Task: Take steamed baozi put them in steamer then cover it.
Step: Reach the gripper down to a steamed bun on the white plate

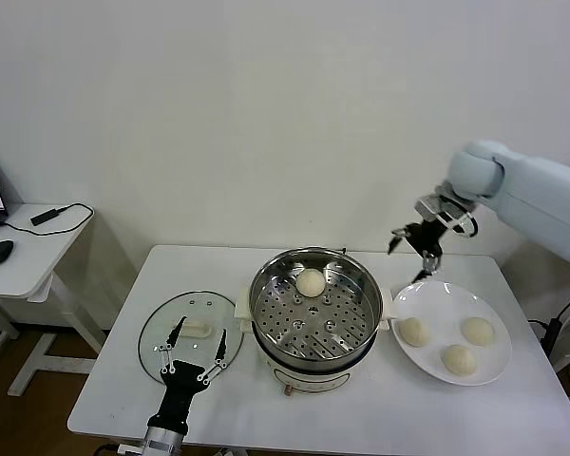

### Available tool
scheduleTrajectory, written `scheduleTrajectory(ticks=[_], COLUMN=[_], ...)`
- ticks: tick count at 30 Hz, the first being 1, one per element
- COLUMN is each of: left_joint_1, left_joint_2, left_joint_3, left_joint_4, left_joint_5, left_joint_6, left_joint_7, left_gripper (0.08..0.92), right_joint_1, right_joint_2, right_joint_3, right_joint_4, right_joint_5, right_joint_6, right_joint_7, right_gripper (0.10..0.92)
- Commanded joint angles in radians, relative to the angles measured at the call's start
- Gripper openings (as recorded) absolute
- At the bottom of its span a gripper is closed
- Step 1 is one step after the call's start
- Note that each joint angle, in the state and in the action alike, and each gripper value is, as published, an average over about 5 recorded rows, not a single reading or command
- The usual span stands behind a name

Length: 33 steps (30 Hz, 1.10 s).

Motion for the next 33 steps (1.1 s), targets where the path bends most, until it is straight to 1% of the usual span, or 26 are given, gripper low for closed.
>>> scheduleTrajectory(ticks=[1,8,13,21,31,33], left_joint_1=[0.000,0.001,0.002,0.007,0.005,0.005], left_joint_2=[-0.001,-0.006,-0.008,-0.007,-0.007,-0.007], left_joint_3=[-0.001,0.001,0.002,-0.001,-0.004,-0.005], left_joint_4=[-0.001,0.006,0.009,0.013,0.020,0.019], left_joint_5=[0.000,0.003,0.005,0.007,0.007,0.004], left_joint_6=[0.001,-0.002,-0.004,-0.010,-0.018,-0.018], left_joint_7=[0.000,0.001,0.001,0.001,-0.001,-0.001], left_gripper=[0.823,0.823,0.823,0.823,0.823,0.823], right_joint_1=[-0.145,-0.283,-0.358,-0.375,-0.391,-0.394], right_joint_2=[-0.069,-0.039,-0.015,0.000,0.009,0.011], right_joint_3=[-0.009,0.092,0.149,0.169,0.177,0.180], right_joint_4=[-0.065,-0.101,-0.124,-0.135,-0.151,-0.154], right_joint_5=[0.040,-0.026,-0.039,-0.058,-0.069,-0.067], right_joint_6=[-0.091,-0.090,-0.091,-0.092,-0.087,-0.086], right_joint_7=[0.047,0.082,0.118,0.104,0.135,0.140], right_gripper=[0.823,0.823,0.823,0.823,0.822,0.809])
